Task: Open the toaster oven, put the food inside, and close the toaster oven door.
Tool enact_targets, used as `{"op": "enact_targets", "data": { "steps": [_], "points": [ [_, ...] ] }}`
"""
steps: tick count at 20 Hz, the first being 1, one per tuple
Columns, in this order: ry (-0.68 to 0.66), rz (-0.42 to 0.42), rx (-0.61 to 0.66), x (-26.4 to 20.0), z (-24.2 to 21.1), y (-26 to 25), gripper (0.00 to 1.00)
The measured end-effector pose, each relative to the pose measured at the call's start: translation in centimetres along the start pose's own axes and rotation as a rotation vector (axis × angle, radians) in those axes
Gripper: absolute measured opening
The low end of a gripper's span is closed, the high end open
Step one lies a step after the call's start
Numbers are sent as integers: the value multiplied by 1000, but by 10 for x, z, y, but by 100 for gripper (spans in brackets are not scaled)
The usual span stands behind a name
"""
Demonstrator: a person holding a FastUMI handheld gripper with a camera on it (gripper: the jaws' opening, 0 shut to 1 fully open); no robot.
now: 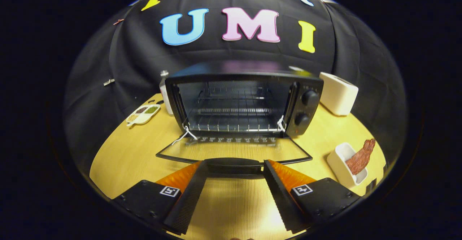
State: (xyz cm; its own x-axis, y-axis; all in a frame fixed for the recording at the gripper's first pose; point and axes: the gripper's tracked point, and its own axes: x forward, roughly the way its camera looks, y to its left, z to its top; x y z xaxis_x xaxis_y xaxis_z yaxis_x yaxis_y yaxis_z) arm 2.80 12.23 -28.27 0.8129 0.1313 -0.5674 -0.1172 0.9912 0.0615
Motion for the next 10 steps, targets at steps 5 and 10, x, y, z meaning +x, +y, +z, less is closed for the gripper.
{"op": "enact_targets", "data": {
  "steps": [5,10],
  "points": [
    [29,-21,4,-10,-5,-22,97],
    [-57,-53,-9,-50,58,-75,98]
  ]
}}
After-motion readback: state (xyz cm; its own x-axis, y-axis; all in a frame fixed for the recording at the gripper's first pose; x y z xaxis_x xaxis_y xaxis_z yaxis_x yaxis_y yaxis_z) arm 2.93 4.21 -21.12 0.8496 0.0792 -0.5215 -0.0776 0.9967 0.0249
